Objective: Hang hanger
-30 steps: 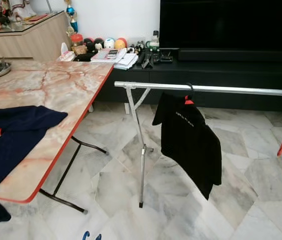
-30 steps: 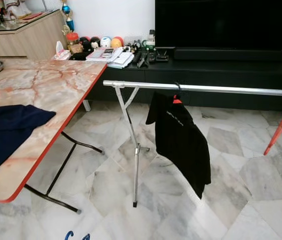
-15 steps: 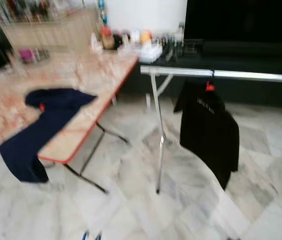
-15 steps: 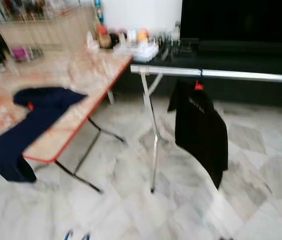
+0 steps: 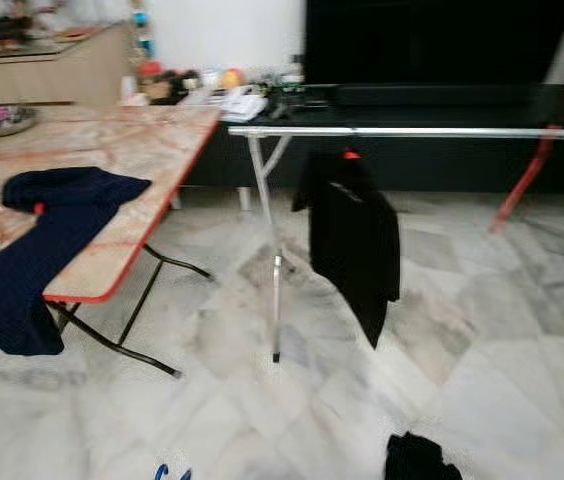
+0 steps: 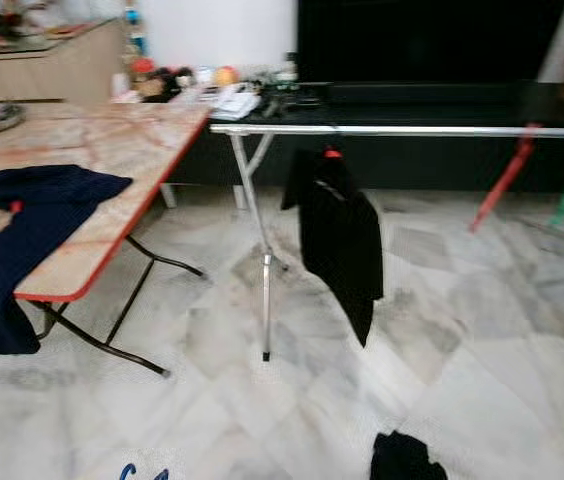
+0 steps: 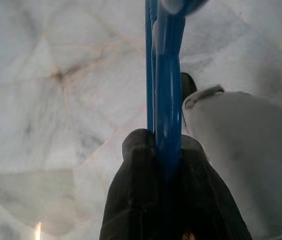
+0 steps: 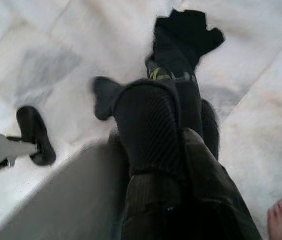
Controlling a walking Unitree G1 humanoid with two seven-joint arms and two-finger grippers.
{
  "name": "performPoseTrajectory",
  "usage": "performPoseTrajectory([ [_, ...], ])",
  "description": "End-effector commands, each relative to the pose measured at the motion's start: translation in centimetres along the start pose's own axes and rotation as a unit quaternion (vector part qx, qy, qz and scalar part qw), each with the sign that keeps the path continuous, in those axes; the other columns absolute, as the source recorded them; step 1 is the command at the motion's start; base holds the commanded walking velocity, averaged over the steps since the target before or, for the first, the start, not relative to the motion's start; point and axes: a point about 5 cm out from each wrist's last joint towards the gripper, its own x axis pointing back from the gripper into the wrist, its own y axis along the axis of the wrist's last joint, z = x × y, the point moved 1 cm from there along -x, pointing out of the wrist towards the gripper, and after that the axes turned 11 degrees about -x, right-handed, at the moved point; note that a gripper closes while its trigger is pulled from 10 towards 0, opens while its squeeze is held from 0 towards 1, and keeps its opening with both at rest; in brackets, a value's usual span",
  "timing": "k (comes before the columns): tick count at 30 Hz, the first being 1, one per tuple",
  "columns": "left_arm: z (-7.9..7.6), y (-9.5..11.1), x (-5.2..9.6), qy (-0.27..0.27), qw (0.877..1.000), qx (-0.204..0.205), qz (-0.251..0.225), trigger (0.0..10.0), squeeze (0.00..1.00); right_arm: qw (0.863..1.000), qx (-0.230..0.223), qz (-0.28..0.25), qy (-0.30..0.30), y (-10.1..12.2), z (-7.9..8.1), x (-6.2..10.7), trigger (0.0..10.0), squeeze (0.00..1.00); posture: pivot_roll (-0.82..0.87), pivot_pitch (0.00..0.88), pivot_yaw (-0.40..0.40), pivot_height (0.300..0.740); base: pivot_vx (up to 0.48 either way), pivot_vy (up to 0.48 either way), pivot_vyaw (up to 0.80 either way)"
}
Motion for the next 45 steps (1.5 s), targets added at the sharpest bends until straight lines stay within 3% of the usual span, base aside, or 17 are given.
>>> performPoseTrajectory([
  [1, -1.0, -1.8, 0.3, -0.017, 0.999, -0.002, 0.031, 10.0, 0.00, 1.000, -0.004, -0.006, -0.003, 0.3, -0.3, 0.0, 10.0, 0.00, -0.02, 0.035, 0.061, 0.740, -0.311, 0.000, -0.80],
  [13, -0.7, -0.9, 0.1, -0.008, 1.000, -0.007, 0.013, 10.0, 0.00, 0.999, -0.014, -0.030, -0.001, 0.8, -0.2, 0.0, 10.0, 0.00, -0.01, 0.035, 0.063, 0.740, -0.103, 0.000, 0.00],
  [19, 0.3, 1.0, -0.1, 0.011, 1.000, -0.020, -0.019, 10.0, 0.00, 0.997, -0.025, -0.067, -0.003, 1.4, -0.3, 0.1, 10.0, 0.00, -0.01, 0.038, 0.066, 0.740, 0.000, 0.000, 0.00],
  [21, 0.5, 2.3, -0.2, 0.013, 0.999, -0.028, -0.041, 10.0, 0.00, 0.986, -0.012, -0.165, 0.022, 8.9, 1.5, -0.3, 10.0, 0.00, 0.00, 0.038, 0.064, 0.740, 0.000, 0.000, 0.00],
  [29, 0.5, 4.6, -0.3, 0.007, 0.994, -0.072, -0.081, 10.0, 0.00, 0.976, 0.011, -0.213, 0.039, 12.3, 1.9, 0.1, 10.0, 0.00, -0.01, 0.031, 0.065, 0.740, 0.000, 0.000, 0.00],
  [34, 0.7, 8.4, -0.1, -0.008, 0.976, -0.150, -0.155, 10.0, 0.00, 0.967, 0.051, -0.241, 0.061, 14.9, 2.4, 0.5, 10.0, 0.00, -0.01, 0.020, 0.061, 0.740, 0.000, 0.000, 0.00],
  [37, 0.2, 11.2, 0.3, -0.051, 0.955, -0.215, -0.199, 10.0, 0.00, 0.962, 0.079, -0.252, 0.067, 16.6, 2.6, 0.8, 10.0, 0.00, -0.01, 0.010, 0.058, 0.740, 0.000, 0.000, 0.00],
  [38, 0.2, 11.2, 0.3, -0.051, 0.955, -0.215, -0.199, 10.0, 0.00, 0.962, 0.079, -0.252, 0.067, 16.6, 2.6, 0.8, 10.0, 0.00, -0.01, 0.010, 0.058, 0.740, 0.000, 0.000, 0.00],
  [41, -0.6, 12.5, 0.7, -0.119, 0.925, -0.292, -0.210, 10.0, 0.00, 0.956, 0.090, -0.267, 0.083, 18.3, 3.3, 1.2, 10.0, 0.00, -0.01, 0.006, 0.057, 0.740, 0.000, 0.000, 0.00],
  [42, -1.2, 12.9, 1.0, -0.172, 0.898, -0.352, -0.202, 10.0, 0.00, 0.954, 0.102, -0.267, 0.091, 19.2, 4.0, 1.4, 10.0, 0.00, -0.01, 0.000, 0.056, 0.740, 0.000, 0.000, 0.00],
  [44, -1.5, 13.0, 1.2, -0.196, 0.884, -0.378, -0.193, 10.0, 0.00, 0.953, 0.107, -0.267, 0.097, 19.6, 4.4, 1.4, 10.0, 0.00, -0.01, 0.000, 0.056, 0.740, 0.000, 0.000, 0.00],
  [45, -1.6, 13.6, 1.4, -0.212, 0.872, -0.397, -0.193, 10.0, 0.00, 0.951, 0.119, -0.264, 0.104, 20.1, 5.0, 1.5, 10.0, 0.00, -0.01, 0.000, 0.055, 0.740, 0.000, 0.000, 0.00],
])
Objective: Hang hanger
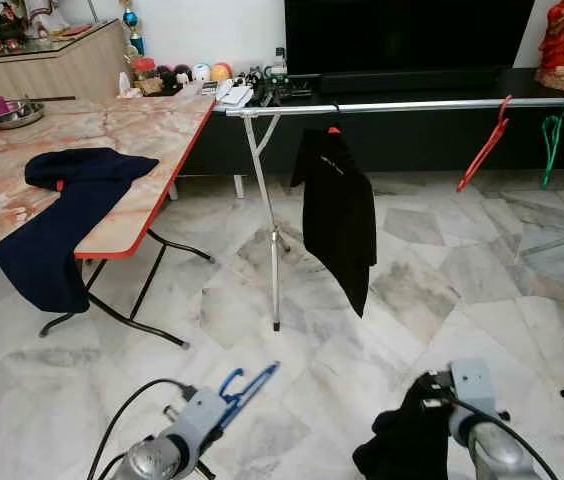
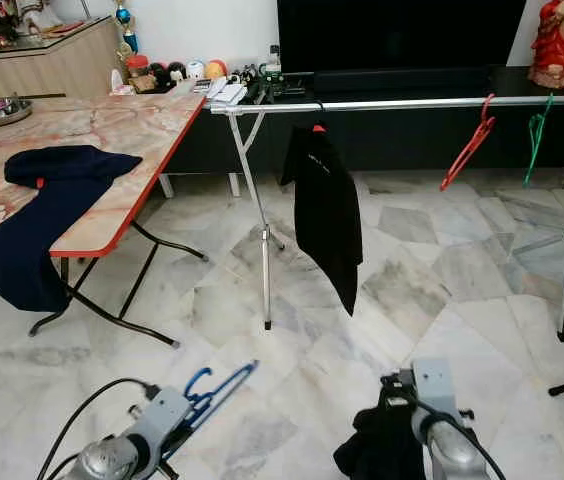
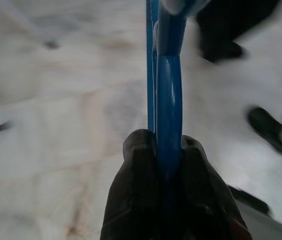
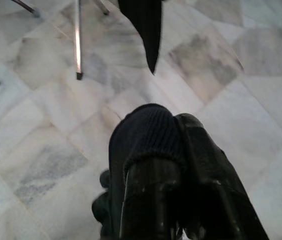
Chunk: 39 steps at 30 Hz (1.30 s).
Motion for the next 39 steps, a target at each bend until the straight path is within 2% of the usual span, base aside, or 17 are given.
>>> performPoseTrajectory([
  [1, 0.4, 0.5, 0.2, -0.048, 0.998, -0.030, 0.002, 10.0, 0.00, 0.999, 0.022, -0.003, 0.024, 1.4, 0.9, -0.6, 10.0, 0.00, -0.01, 0.000, 0.053, 0.740, 0.000, 0.000, 0.00],
  [5, 0.6, 2.4, 0.4, -0.141, 0.988, -0.059, -0.015, 10.0, 0.00, 0.997, 0.046, -0.008, 0.058, 3.2, 2.2, -1.2, 10.0, 0.00, -0.01, 0.010, 0.044, 0.740, 0.000, 0.000, 0.00],
  [7, 0.8, 3.0, 0.5, -0.158, 0.985, -0.066, -0.019, 10.0, 0.00, 0.997, 0.049, -0.015, 0.063, 3.9, 2.5, -1.4, 10.0, 0.00, -0.01, 0.014, 0.043, 0.740, 0.000, 0.000, 0.00],
  [9, 1.2, 4.8, 0.4, -0.175, 0.982, -0.059, -0.048, 10.0, 0.00, 0.996, 0.035, -0.033, 0.070, 5.6, 3.1, -1.8, 10.0, 0.00, -0.02, 0.017, 0.040, 0.740, 0.000, 0.000, 0.00],
  [10, 1.2, 4.8, 0.4, -0.175, 0.982, -0.059, -0.048, 10.0, 0.00, 0.996, 0.035, -0.033, 0.070, 5.6, 3.1, -1.8, 10.0, 0.00, -0.02, 0.017, 0.040, 0.740, 0.000, 0.000, 0.00],
  [17, 2.0, 8.0, 0.4, -0.185, 0.976, -0.013, -0.116, 10.0, 0.00, 0.997, 0.008, -0.034, 0.073, 7.0, 3.9, -2.1, 10.0, 0.00, -0.01, 0.031, 0.030, 0.740, 0.000, 0.000, 0.00],
  [20, 2.4, 9.8, 0.5, -0.196, 0.968, 0.016, -0.157, 10.0, 0.00, 0.996, 0.001, -0.035, 0.081, 7.4, 4.5, -2.3, 10.0, 0.00, -0.01, 0.032, 0.026, 0.740, 0.000, 0.000, 0.00],
  [29, 2.8, 11.1, 0.3, -0.171, 0.969, 0.025, -0.176, 10.0, 0.00, 0.996, 0.003, -0.032, 0.080, 7.4, 4.8, -2.3, 10.0, 0.00, -0.01, 0.030, 0.024, 0.740, 0.000, 0.000, 0.00],
  [34, 3.2, 10.2, 0.4, -0.142, 0.977, 0.016, -0.155, 10.0, 0.00, 0.997, 0.001, -0.029, 0.074, 7.1, 4.5, -2.3, 10.0, 0.00, -0.01, 0.031, 0.026, 0.740, 0.000, 0.000, 0.00],
  [39, 3.3, 9.4, 0.4, -0.134, 0.981, 0.019, -0.142, 10.0, 0.00, 0.997, 0.002, -0.026, 0.068, 6.9, 4.1, -2.2, 10.0, 0.00, -0.01, 0.028, 0.027, 0.740, 0.000, 0.000, 0.00],
])
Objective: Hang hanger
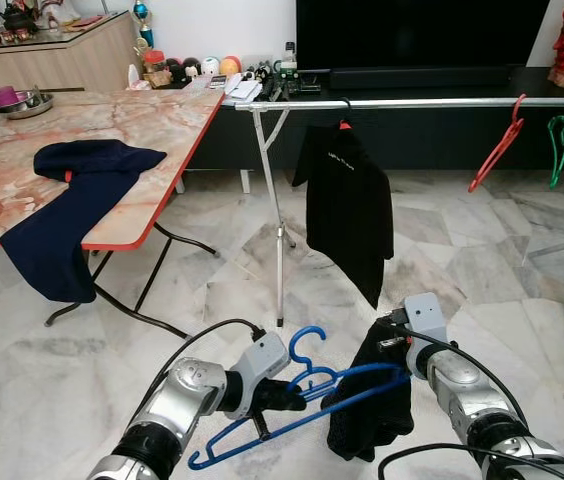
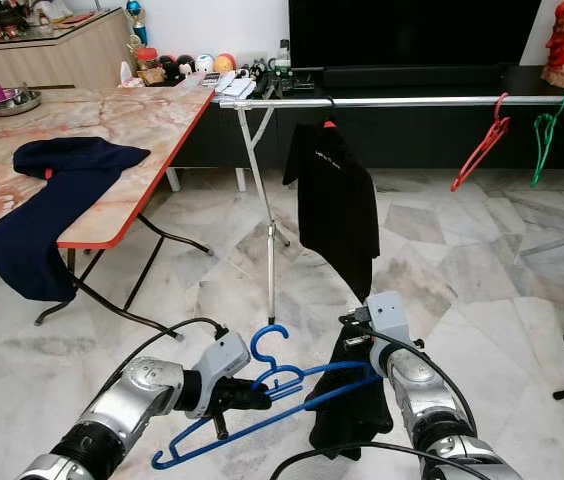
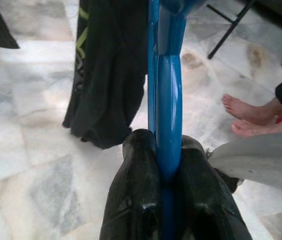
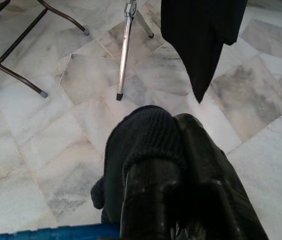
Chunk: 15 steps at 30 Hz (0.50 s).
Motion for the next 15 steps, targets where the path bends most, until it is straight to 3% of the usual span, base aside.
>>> performPoseTrajectory([
  [1, -0.1, -0.7, 0.4, 0.002, 1.000, -0.006, 0.018, 10.0, 0.00, 1.000, -0.004, -0.013, -0.004, 0.6, -0.2, 0.0, 10.0, 0.00, -0.01, 0.024, 0.028, 0.740, 0.000, 0.000, 0.00],
  [8, -0.7, -1.8, 0.7, -0.022, 0.998, -0.017, 0.051, 10.0, 0.00, 1.000, -0.003, -0.010, -0.012, 0.3, -0.7, 0.2, 10.0, 0.00, -0.01, 0.012, 0.027, 0.740, 0.000, 0.000, 0.00],
  [15, -1.5, -1.9, 0.8, -0.049, 0.997, -0.024, 0.052, 10.0, 0.00, 1.000, -0.001, -0.005, -0.014, -0.2, -0.7, 0.3, 10.0, 0.00, -0.01, 0.011, 0.027, 0.740, 0.000, 0.000, 0.00],
])
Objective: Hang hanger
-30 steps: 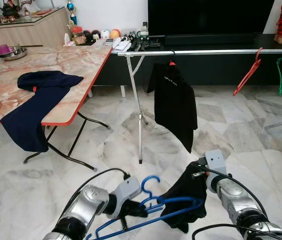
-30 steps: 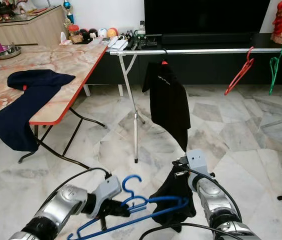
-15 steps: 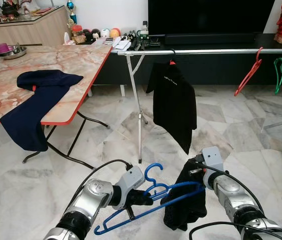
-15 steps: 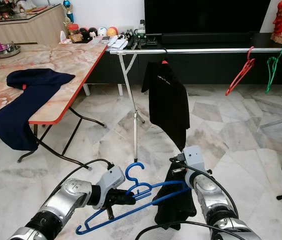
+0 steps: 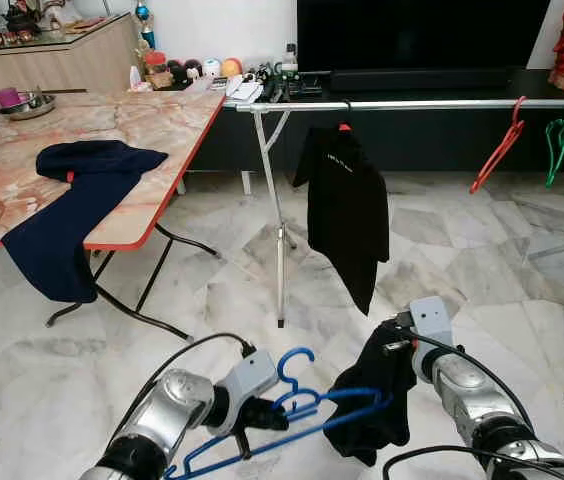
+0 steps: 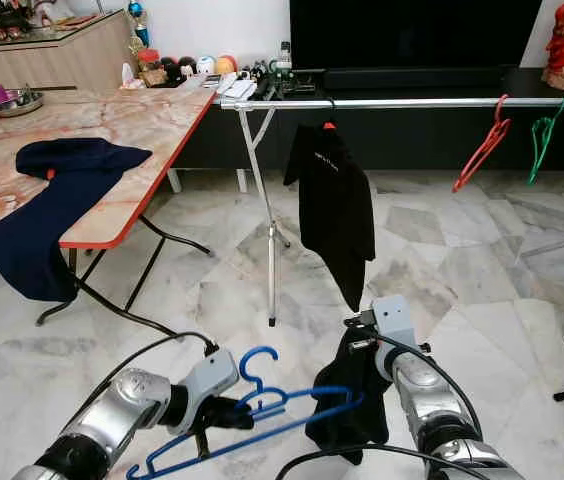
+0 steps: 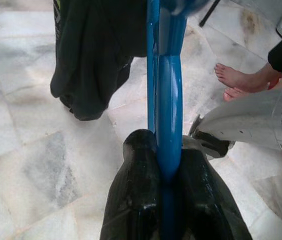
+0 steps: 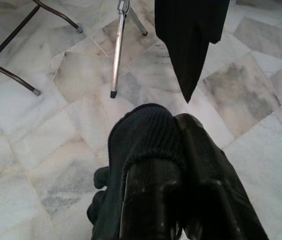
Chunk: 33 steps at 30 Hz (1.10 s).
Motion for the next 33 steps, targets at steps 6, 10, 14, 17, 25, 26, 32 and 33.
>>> performPoseTrajectory([
  [6, 0.2, 0.6, 0.7, 0.007, 1.000, -0.001, -0.017, 10.0, 0.00, 1.000, -0.004, -0.008, -0.001, 0.2, 0.0, 0.0, 10.0, 0.00, 0.00, 0.022, 0.024, 0.740, 0.000, 0.000, 0.00],
  [10, 0.4, 0.6, 0.7, 0.025, 1.000, -0.001, -0.016, 10.0, 0.00, 1.000, -0.006, -0.005, 0.000, 0.0, 0.1, 0.0, 10.0, 0.00, 0.00, 0.023, 0.023, 0.740, 0.000, 0.000, 0.00],
  [14, 0.5, 0.6, 0.3, 0.044, 0.999, 0.002, -0.015, 10.0, 0.00, 1.000, -0.014, -0.005, 0.003, -0.1, 0.4, 0.0, 10.0, 0.00, 0.00, 0.025, 0.024, 0.740, 0.000, 0.000, 0.00],
  [17, 0.7, 0.7, 0.0, 0.068, 0.998, 0.001, -0.013, 10.0, 0.00, 1.000, -0.024, -0.007, 0.004, 0.0, 0.6, -0.1, 10.0, 0.00, 0.00, 0.024, 0.023, 0.740, 0.000, 0.000, 0.00],
  [25, 1.3, 1.4, -0.4, 0.113, 0.993, 0.008, -0.025, 10.0, 0.00, 0.999, -0.037, -0.003, 0.007, -0.3, 0.8, -0.1, 10.0, 0.00, 0.00, 0.026, 0.023, 0.740, 0.000, 0.000, 0.00],
  [26, 1.4, 1.5, -0.5, 0.118, 0.993, 0.011, -0.031, 10.0, 0.00, 0.999, -0.043, -0.003, 0.008, -0.4, 0.8, -0.1, 10.0, 0.00, 0.00, 0.029, 0.023, 0.740, 0.000, 0.000, 0.00],
  [32, 0.8, 1.9, -0.9, 0.091, 0.994, 0.024, -0.051, 10.0, 0.00, 0.998, -0.052, -0.018, 0.014, 0.4, 0.8, -0.1, 10.0, 0.00, 0.00, 0.031, 0.024, 0.740, 0.000, 0.000, 0.00],
  [33, 0.7, 2.0, -0.9, 0.087, 0.995, 0.026, -0.053, 10.0, 0.00, 0.998, -0.052, -0.020, 0.015, 0.6, 0.8, -0.2, 10.0, 0.00, 0.00, 0.031, 0.024, 0.740, 0.000, 0.000, 0.00],
])
